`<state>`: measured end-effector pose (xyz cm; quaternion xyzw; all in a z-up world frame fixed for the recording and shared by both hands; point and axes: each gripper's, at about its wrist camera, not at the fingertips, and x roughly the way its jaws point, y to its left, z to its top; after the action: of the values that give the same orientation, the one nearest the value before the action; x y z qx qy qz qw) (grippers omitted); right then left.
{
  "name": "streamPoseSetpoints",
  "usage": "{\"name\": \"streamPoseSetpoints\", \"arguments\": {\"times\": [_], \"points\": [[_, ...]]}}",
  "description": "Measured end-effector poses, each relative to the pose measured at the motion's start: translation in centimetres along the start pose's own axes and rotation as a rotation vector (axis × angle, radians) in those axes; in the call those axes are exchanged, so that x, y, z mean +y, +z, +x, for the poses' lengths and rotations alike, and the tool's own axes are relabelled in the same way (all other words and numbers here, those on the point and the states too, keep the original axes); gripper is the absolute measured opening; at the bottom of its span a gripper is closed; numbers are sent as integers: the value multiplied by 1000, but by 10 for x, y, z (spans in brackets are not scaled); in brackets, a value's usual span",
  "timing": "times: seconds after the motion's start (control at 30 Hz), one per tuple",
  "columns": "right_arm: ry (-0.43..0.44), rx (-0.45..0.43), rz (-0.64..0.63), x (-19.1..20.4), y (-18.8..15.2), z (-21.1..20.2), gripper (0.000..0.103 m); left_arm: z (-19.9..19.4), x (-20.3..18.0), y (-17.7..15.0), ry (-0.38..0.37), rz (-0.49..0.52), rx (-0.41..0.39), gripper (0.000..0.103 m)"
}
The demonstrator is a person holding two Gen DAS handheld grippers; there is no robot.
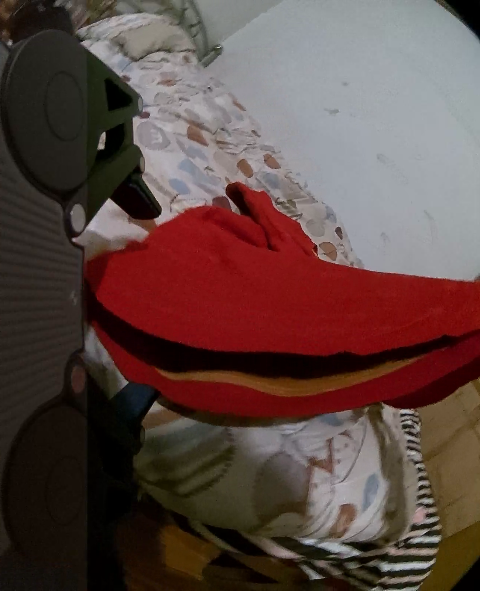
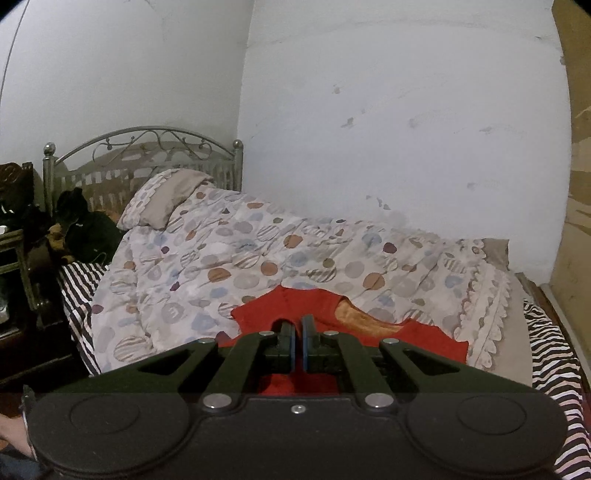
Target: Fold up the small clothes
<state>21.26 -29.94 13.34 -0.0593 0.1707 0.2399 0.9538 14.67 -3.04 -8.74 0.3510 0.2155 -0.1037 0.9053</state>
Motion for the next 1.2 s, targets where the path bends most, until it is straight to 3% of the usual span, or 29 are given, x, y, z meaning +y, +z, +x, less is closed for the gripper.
{"name": "streamPoseSetpoints", "arguments": {"times": [0.27,0.5,0.57,0.63,0.7,0.87,1.07,1.13,1.2], "points": [[-16,14,1,1,-3,0,2,-8,-5,-9,20,174,-114,91],[-26,21,5,-1,-5,-3,2,-4,4,-11,-50,190,-122,87],[-25,19,5,-1,-5,-3,2,-4,3,-12,-50,192,-119,80],[-24,19,9,-1,-5,-2,2,-2,3,-14,-54,191,-121,52],[-23,19,10,-2,-6,-2,2,-4,4,-17,-70,175,-144,42],[-28,25,7,0,-8,-4,2,-9,-6,-34,-61,276,-179,40],[-39,31,17,3,-16,-13,2,-7,-2,-37,-57,307,-174,38],[-42,35,26,3,-20,-16,2,-5,1,-39,-72,321,-168,16],[-47,36,28,3,-25,-20,2,-7,6,-39,-77,281,-177,12]]}}
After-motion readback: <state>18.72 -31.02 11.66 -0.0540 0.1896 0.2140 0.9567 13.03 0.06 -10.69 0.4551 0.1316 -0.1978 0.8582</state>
